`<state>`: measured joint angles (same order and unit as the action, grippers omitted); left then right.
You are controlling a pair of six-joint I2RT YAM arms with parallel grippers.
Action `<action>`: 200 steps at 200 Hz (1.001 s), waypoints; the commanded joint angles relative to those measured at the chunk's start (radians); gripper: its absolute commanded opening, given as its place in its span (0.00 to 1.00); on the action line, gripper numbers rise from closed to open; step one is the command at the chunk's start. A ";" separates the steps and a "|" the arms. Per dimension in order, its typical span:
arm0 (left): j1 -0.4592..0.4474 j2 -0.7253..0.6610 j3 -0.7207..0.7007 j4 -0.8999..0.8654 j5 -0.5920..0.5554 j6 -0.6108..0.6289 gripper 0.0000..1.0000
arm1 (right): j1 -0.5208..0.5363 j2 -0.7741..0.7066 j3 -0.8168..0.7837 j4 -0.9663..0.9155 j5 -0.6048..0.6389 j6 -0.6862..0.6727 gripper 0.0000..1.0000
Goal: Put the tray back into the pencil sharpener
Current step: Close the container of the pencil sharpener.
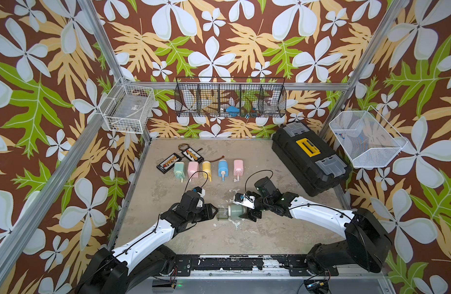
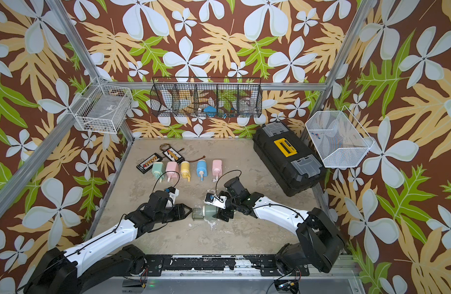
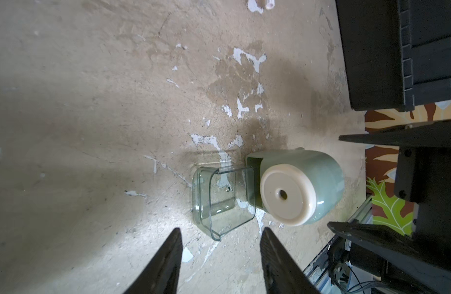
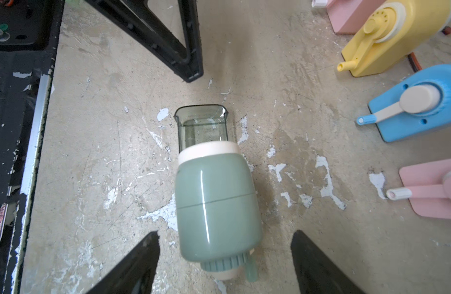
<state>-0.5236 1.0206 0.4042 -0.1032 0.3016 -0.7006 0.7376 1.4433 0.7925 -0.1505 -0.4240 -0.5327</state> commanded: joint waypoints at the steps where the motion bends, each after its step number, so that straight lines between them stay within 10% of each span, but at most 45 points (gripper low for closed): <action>1: 0.011 0.015 -0.011 0.033 0.049 0.049 0.51 | 0.012 0.027 0.019 0.006 -0.027 -0.030 0.79; 200: 0.017 0.250 -0.035 0.203 0.229 0.101 0.29 | 0.040 0.120 0.042 -0.009 -0.007 -0.049 0.61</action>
<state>-0.5087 1.2568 0.3618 0.0715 0.5011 -0.6247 0.7734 1.5532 0.8360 -0.1436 -0.4301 -0.5804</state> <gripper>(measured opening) 0.296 0.605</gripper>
